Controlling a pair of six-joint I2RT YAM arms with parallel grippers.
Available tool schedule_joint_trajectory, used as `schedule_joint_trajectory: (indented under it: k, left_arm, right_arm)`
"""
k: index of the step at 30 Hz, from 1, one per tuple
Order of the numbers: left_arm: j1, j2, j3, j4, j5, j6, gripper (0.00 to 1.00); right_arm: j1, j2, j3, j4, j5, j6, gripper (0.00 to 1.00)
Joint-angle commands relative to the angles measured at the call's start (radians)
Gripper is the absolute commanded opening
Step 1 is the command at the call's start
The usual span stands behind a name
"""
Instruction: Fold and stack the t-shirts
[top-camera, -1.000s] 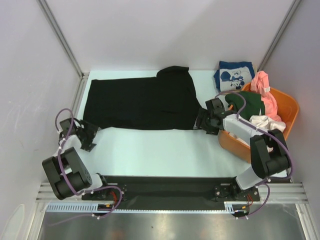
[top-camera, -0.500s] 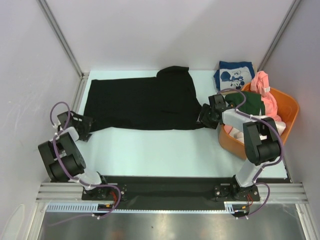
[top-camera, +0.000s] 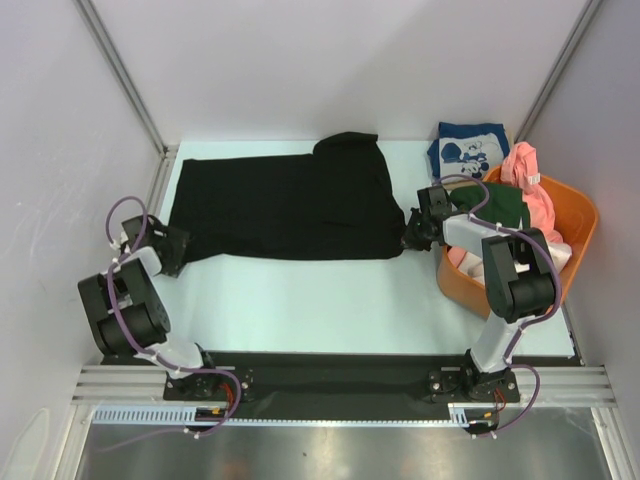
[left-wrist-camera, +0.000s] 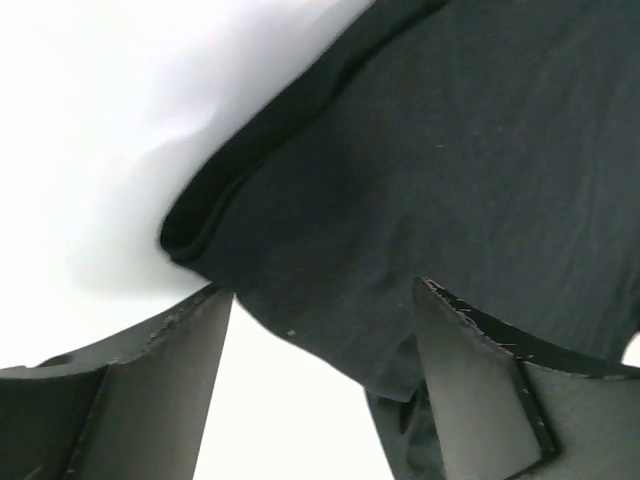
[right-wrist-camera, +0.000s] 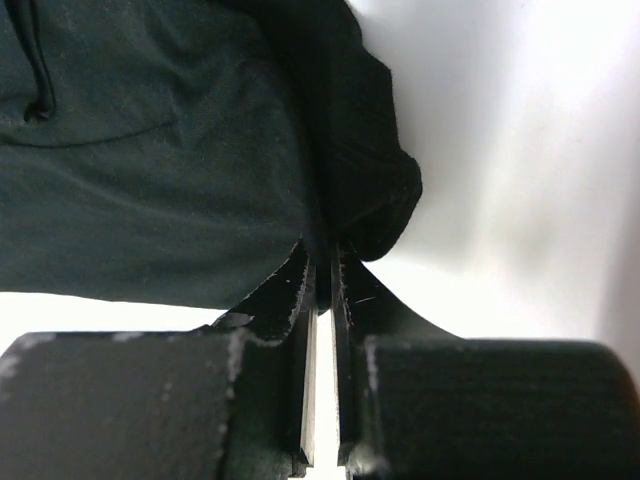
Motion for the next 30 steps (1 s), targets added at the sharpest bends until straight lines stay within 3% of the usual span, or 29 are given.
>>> schedule_joint_trajectory:
  k: [1,4,8,13,14,16,23,30]
  left_arm:
    - [-0.003,-0.028,-0.009,-0.088,-0.069,0.029,0.77]
    - [-0.003,0.004,-0.014,-0.082,-0.043,0.023,0.65]
    - [-0.005,0.040,-0.034,-0.038,-0.033,0.020,0.36]
    - [-0.023,0.104,0.032,-0.035,-0.025,0.014,0.26]
    - [-0.026,0.126,0.050,-0.051,-0.023,0.017,0.14]
    - [-0.028,0.135,0.098,-0.073,-0.026,0.023,0.02]
    - [-0.028,0.074,0.218,-0.186,-0.060,0.057,0.00]
    - [-0.025,0.054,0.494,-0.367,-0.011,0.100,0.00]
  right_arm:
    - [-0.007,-0.003,0.034,0.007,0.007,-0.020,0.00]
    - [-0.010,-0.001,0.030,0.007,0.004,-0.017,0.00]
    - [-0.010,-0.006,0.021,0.013,0.002,-0.017,0.00]
    - [-0.014,0.011,0.021,0.020,-0.007,-0.020,0.00]
    - [-0.014,0.016,0.025,0.018,-0.015,-0.022,0.00]
    - [-0.016,0.016,0.028,0.018,-0.018,-0.025,0.00]
    - [-0.025,0.014,0.129,-0.057,-0.013,-0.040,0.00]
    - [-0.060,0.024,0.514,-0.292,0.008,-0.111,0.00]
